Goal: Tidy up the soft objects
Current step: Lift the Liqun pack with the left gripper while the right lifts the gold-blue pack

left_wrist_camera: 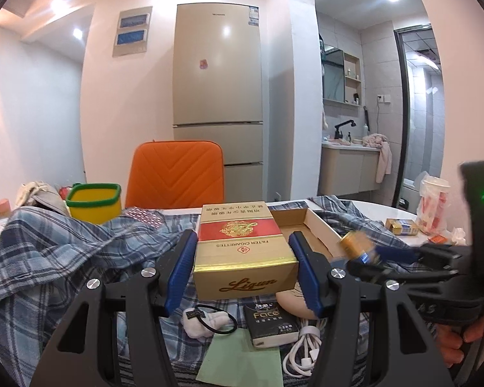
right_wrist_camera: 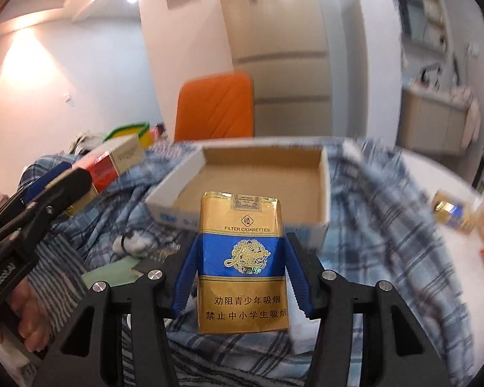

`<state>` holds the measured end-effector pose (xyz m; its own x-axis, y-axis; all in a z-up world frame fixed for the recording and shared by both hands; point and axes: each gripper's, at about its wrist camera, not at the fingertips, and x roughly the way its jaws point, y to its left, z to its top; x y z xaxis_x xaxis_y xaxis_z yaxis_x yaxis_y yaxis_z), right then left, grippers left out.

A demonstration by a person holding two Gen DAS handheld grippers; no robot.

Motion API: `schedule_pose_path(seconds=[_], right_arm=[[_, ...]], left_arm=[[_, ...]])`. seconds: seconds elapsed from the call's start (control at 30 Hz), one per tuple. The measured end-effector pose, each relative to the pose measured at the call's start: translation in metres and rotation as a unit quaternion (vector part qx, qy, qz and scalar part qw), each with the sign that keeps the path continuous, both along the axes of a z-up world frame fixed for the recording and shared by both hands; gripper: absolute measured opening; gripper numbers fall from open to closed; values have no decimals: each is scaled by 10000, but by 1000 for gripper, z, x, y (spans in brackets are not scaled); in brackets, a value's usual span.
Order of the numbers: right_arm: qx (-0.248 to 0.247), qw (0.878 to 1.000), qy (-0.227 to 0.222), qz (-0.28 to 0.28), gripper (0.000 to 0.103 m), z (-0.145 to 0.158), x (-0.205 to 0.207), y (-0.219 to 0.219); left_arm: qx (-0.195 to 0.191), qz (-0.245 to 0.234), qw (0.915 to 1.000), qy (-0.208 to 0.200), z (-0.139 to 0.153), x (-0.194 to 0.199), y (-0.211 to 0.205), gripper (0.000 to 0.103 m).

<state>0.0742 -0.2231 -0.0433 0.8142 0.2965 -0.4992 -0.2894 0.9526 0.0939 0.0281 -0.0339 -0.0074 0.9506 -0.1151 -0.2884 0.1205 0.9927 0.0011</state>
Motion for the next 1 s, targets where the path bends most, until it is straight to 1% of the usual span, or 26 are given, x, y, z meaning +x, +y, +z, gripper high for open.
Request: schedule_pose_path(seconds=[0.03,0.07,0.1,0.17,0.27,0.37,0.47,0.57,0.7,0.77,0.8,0.83,0.93,1.0], right_arm=[[16,9997,-236,-118,54,7,-6,-3],[35,9991,-381,-184,54,10,-10,-5],[52,9975,-639,-293,54,16,-17,-7],[10,9945,-965,-395,54,22,-25,-7],[-51,9899,-1322,-504,54,30,-34,-6],[-105,9832,-1711,-626,54,44,-47,-5],[-96,9764,-2058,-645,54,71,-61,-6],[-174,9673,-2439,-680,54,98,-69,-5],[-198,9569,-2804,-730,55,127,-70,6],[-208,9507,-2983,-821,55,137,-66,13],[-179,9490,-3030,-857,55,140,-64,16],[-101,9479,-3063,-875,55,143,-61,19],[55,9461,-3098,-944,55,146,-49,26],[66,9432,-3154,-1042,55,140,-39,30]], left_arm=[[9,57,10000,-44,1,-1,1,57],[20,110,9999,-109,3,-4,2,57],[35,162,9997,-189,4,-7,2,57],[74,274,9987,-424,9,-15,3,57],[260,416,9958,-777,16,-27,-2,57],[439,455,9920,-1094,23,-38,-8,57],[387,492,9911,-1173,38,-44,-5,57],[257,545,9884,-1395,55,-50,2,57],[189,553,9840,-1684,78,-48,5,57],[-39,320,9825,-1836,86,-43,10,57],[-92,320,9808,-1921,88,-39,11,57],[-104,391,9794,-1978,89,-35,13,57],[-270,275,9782,-2042,87,-19,15,57],[-226,313,9758,-2154,82,-10,13,57]])
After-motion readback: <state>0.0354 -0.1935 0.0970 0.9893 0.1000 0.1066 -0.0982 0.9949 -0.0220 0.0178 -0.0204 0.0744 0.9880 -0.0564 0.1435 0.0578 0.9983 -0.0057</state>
